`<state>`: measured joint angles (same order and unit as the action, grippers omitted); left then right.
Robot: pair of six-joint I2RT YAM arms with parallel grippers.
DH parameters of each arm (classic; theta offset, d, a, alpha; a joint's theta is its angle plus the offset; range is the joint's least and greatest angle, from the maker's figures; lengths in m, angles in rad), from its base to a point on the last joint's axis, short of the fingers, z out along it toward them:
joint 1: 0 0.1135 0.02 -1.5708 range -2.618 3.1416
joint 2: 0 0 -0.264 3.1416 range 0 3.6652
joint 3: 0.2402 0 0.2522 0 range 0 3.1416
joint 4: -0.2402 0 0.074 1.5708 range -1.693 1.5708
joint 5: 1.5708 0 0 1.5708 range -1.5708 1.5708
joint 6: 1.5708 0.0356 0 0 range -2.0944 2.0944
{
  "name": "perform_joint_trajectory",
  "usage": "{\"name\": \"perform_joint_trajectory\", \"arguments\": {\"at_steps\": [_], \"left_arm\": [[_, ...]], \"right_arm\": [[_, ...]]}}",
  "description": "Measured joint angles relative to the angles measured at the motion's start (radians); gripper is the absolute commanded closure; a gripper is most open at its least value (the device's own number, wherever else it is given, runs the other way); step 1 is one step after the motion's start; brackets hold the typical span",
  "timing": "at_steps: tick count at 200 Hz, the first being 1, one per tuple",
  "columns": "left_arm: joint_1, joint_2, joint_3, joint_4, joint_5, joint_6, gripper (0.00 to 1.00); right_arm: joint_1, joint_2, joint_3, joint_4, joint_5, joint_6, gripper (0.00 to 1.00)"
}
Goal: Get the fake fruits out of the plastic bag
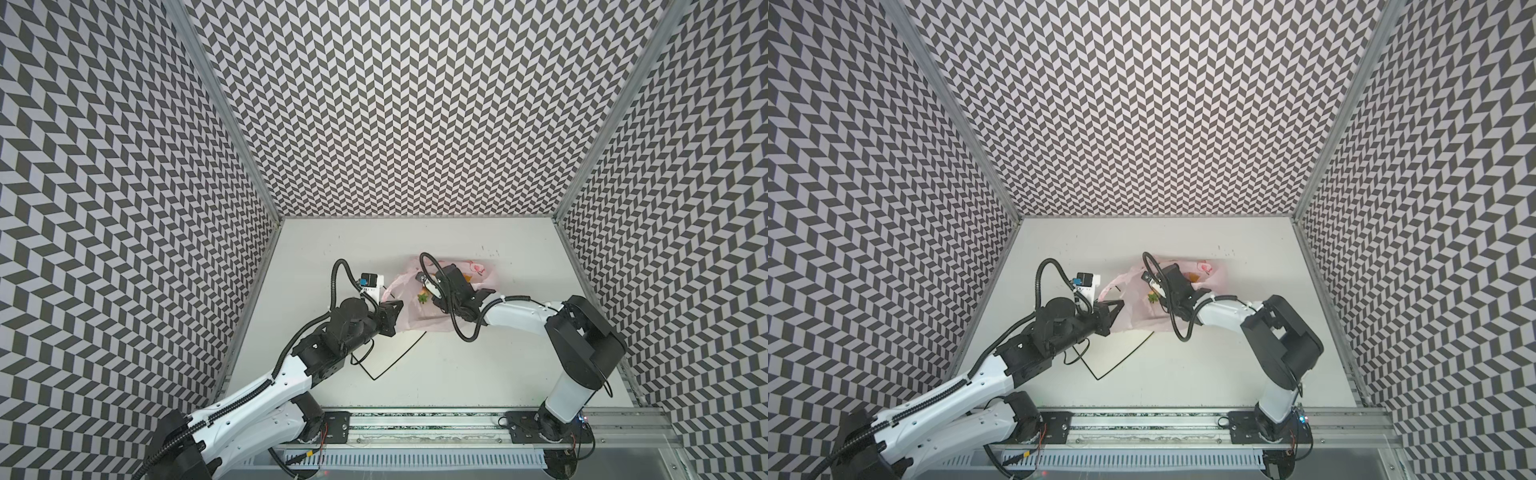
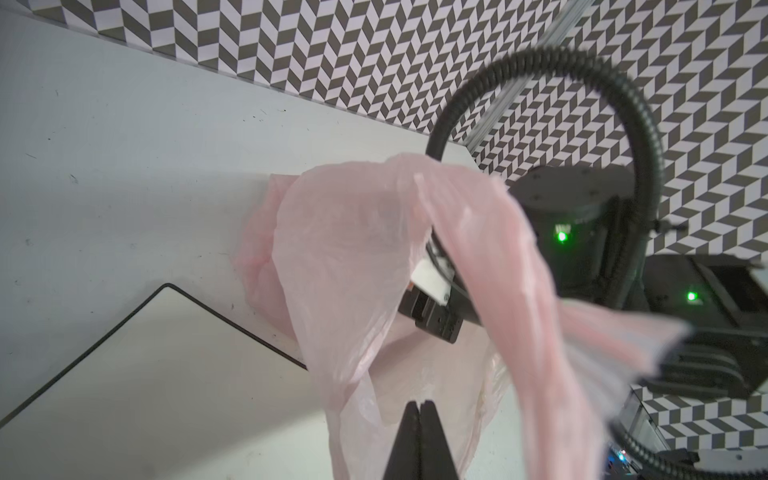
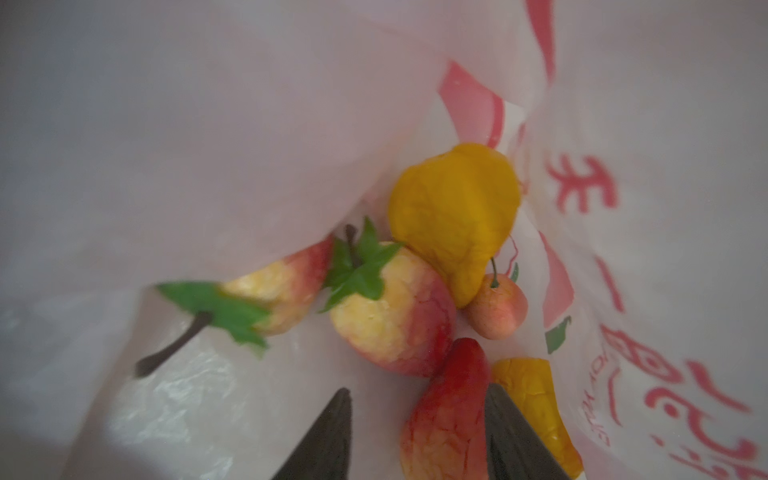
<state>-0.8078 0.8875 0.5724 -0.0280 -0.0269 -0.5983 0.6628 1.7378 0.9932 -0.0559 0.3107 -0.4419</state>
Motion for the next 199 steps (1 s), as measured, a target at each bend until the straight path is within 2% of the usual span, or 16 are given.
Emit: {"name": "perform_joint_trajectory", "arguments": {"at_steps": [45, 85, 117, 173, 199], "left_arm": [[-0.052, 0.032, -0.05, 0.003, -0.002, 0.005, 1.0], [-0.061, 0.06, -0.062, -0.003, 0.003, 0.005, 1.0], [-0.061, 0.061, -0.062, -0.003, 0.002, 0.006, 1.0], [-0.061, 0.036, -0.062, -0.005, -0.009, 0.006, 1.0], [-0.061, 0.019, -0.062, -0.004, -0.018, 0.006, 1.0]], "right_arm": [[-0.073, 0.0, 0.011, -0.024, -0.145, 0.416, 0.26], [-0.07, 0.031, 0.018, 0.049, -0.259, 0.64, 0.2], [-0.07, 0.115, 0.051, 0.095, -0.274, 0.723, 0.23], [-0.07, 0.188, 0.076, 0.125, -0.236, 0.748, 0.26], [-0.07, 0.215, 0.102, 0.14, -0.217, 0.747, 0.34]]}}
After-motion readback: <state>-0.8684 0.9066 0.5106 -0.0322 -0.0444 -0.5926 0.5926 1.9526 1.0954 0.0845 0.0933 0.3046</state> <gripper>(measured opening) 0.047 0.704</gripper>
